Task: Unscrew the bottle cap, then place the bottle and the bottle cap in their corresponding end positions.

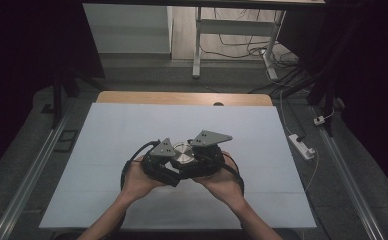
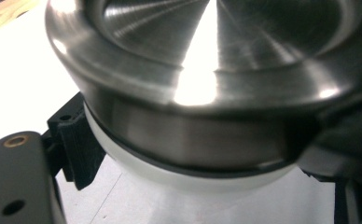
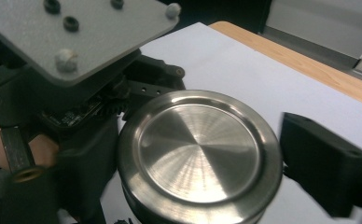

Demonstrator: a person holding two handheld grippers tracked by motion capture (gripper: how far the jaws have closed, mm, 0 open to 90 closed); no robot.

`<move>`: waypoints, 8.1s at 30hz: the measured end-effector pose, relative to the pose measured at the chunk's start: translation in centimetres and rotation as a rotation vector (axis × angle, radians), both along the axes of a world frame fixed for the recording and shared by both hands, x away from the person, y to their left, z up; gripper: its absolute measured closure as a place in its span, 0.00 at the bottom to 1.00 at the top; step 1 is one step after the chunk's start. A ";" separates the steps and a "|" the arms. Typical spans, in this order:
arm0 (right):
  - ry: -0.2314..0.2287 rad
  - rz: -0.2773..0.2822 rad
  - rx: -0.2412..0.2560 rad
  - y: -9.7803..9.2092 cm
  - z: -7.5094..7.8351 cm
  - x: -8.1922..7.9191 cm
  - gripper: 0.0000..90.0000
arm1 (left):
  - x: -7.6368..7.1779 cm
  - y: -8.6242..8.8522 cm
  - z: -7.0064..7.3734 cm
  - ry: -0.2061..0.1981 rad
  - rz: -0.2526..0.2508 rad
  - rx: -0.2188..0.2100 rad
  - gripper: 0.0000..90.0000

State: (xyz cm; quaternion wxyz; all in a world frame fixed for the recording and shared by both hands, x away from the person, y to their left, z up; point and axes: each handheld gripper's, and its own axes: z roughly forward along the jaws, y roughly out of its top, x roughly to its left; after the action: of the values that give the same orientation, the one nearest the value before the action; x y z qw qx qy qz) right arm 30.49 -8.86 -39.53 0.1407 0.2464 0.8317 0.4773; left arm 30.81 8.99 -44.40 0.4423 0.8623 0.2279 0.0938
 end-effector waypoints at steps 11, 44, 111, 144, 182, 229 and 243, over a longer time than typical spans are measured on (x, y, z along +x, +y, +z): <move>0.045 0.315 0.057 -2.0 0.5 1.4 0.22 | -0.2 0.5 0.5 0.015 -0.206 -0.035 0.17; -0.050 0.186 0.042 -1.1 0.9 -0.5 0.21 | -0.5 0.5 1.2 0.017 -0.190 -0.044 0.17; -0.060 0.266 0.092 -1.9 1.8 -1.0 0.22 | -1.1 0.4 2.0 0.032 -0.284 -0.081 0.17; -0.018 0.092 0.101 -1.9 1.3 -0.2 0.11 | -0.8 0.1 1.6 -0.002 -0.046 -0.012 0.17; -0.027 0.096 0.121 -1.4 1.2 -0.7 0.21 | -1.2 0.1 2.2 0.019 -0.071 -0.056 0.17; -0.031 0.338 0.196 -4.5 2.4 -0.2 0.22 | 1.1 2.8 0.4 0.042 -0.114 -0.068 0.17; -0.023 0.343 0.154 -3.5 0.7 -1.0 0.22 | 1.9 3.7 0.2 0.016 -0.033 -0.075 0.17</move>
State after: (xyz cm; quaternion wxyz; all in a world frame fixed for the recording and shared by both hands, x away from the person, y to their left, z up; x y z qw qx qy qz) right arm 29.51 -12.35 -38.82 0.0474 0.1057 0.8207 0.5595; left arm 32.67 12.71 -44.17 0.4740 0.8496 0.2204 0.0709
